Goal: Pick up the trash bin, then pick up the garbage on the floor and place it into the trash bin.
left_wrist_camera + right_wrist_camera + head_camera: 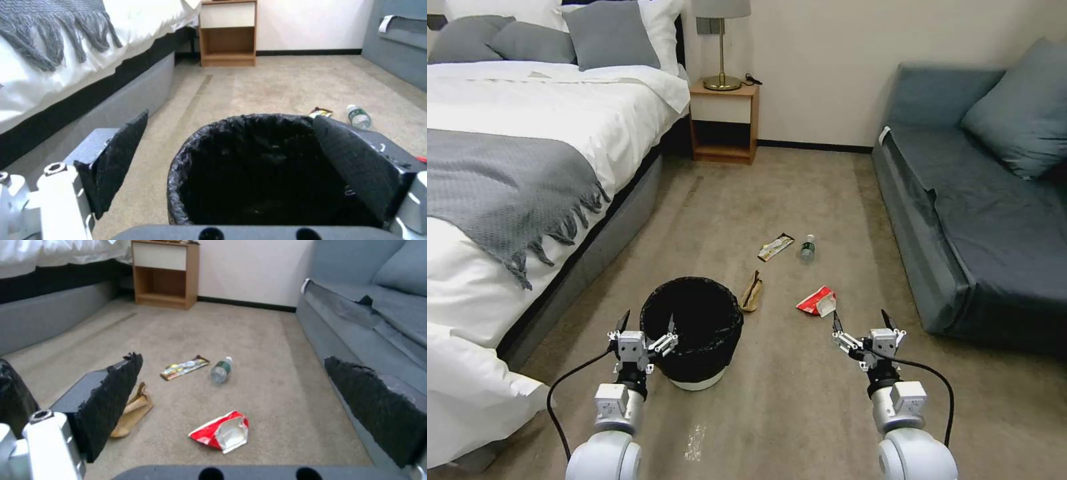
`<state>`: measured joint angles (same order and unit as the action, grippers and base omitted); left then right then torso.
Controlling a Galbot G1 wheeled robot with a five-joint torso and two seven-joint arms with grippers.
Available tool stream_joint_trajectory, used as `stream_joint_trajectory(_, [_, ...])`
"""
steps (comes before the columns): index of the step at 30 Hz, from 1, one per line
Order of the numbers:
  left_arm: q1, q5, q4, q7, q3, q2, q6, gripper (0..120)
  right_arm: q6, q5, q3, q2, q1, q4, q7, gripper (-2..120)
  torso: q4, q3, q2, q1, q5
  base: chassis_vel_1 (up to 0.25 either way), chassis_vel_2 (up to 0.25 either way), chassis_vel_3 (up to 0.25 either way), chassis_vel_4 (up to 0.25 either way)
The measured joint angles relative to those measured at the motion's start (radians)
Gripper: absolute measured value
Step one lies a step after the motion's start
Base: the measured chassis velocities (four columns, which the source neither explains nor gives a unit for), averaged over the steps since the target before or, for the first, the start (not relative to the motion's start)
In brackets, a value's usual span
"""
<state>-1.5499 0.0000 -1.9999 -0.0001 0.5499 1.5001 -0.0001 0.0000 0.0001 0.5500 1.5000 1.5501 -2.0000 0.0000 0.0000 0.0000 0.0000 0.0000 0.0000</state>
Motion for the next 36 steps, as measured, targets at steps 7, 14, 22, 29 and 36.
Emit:
stream_joint_trajectory(7, [0.0,0.0,0.0,0.0,0.0,0.0,0.0,100,0.0,0.0,0.0,0.0,0.0,0.0,0.0,100,0.0,0.0,0.0,0.0,0.0,0.0,0.0,0.0,0.0])
stream_joint_trajectory(14, [0.0,0.0,0.0,0.0,0.0,0.0,0.0,100,0.0,0.0,0.0,0.0,0.0,0.0,0.0,100,0.0,0.0,0.0,0.0,0.0,0.0,0.0,0.0,0.0])
stream_joint_trajectory(22, [0.0,0.0,0.0,0.0,0.0,0.0,0.0,100,0.0,0.0,0.0,0.0,0.0,0.0,0.0,100,0.0,0.0,0.0,0.0,0.0,0.0,0.0,0.0,0.0])
stream_joint_trajectory(29, [0.0,0.0,0.0,0.0,0.0,0.0,0.0,100,0.0,0.0,0.0,0.0,0.0,0.0,0.0,100,0.0,0.0,0.0,0.0,0.0,0.0,0.0,0.0,0.0])
stream_joint_trajectory(36, [0.016,-0.026,0.004,-0.026,-0.01,-0.013,0.017,100,-0.022,0.015,0.001,0.006,0.013,-0.015,0.006,100,0.0006,0.0,0.0,0.0,0.0001,0.0,0.0,0.0,0.0])
